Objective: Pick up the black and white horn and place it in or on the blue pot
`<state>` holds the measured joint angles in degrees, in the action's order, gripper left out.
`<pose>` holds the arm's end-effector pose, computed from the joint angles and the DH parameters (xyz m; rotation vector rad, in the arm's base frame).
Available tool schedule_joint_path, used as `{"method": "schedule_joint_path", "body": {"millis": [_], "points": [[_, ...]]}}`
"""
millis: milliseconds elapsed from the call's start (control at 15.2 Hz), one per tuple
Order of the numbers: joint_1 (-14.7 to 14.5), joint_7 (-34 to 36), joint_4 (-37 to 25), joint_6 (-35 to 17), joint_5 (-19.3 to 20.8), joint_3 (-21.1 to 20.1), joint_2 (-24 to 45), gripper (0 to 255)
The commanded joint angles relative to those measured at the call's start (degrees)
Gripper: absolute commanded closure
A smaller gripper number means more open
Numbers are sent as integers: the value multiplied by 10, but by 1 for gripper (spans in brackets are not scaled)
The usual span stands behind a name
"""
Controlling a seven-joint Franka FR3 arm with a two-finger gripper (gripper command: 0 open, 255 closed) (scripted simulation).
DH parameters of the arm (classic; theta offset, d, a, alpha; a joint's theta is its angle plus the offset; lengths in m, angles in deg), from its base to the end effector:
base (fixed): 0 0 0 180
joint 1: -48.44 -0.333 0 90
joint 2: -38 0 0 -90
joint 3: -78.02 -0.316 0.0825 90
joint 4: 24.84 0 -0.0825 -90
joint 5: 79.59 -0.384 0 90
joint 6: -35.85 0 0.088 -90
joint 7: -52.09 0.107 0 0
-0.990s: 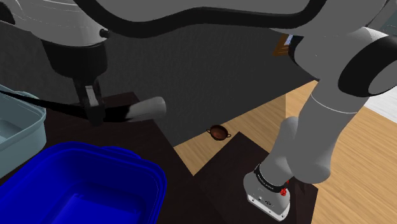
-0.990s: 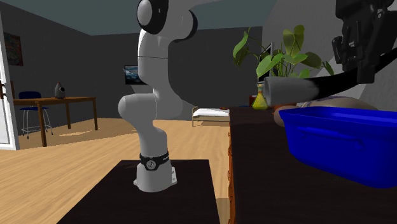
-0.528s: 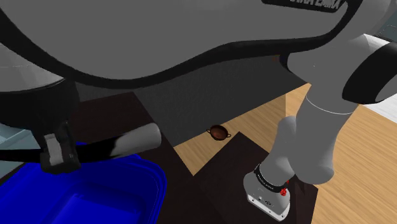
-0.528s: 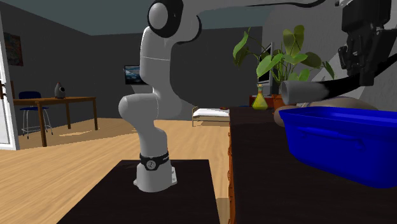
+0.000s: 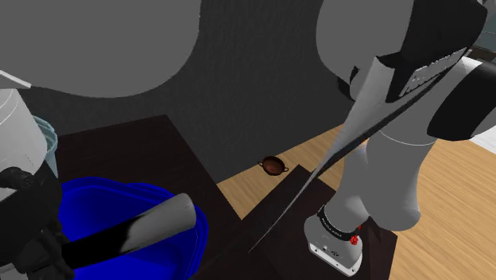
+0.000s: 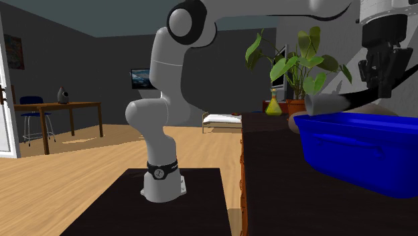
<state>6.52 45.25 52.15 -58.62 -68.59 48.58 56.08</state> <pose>0.2714 0.5872 0.5692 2.4348 1.9560 0.0698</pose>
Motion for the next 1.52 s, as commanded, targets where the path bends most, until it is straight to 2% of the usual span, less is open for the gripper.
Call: {"method": "schedule_joint_path", "body": {"millis": [0, 396, 858, 924, 1254, 1452], "points": [[0, 4, 17, -15, 0, 0, -1, 255], [7, 6, 70, -63, -2, 1, -7, 255], [7, 6, 70, -63, -2, 1, -7, 255], [7, 6, 70, -63, -2, 1, -7, 0], [7, 6, 70, -63, -2, 1, -7, 0], [-2, 4, 4, -2, 0, -1, -2, 0]]}}
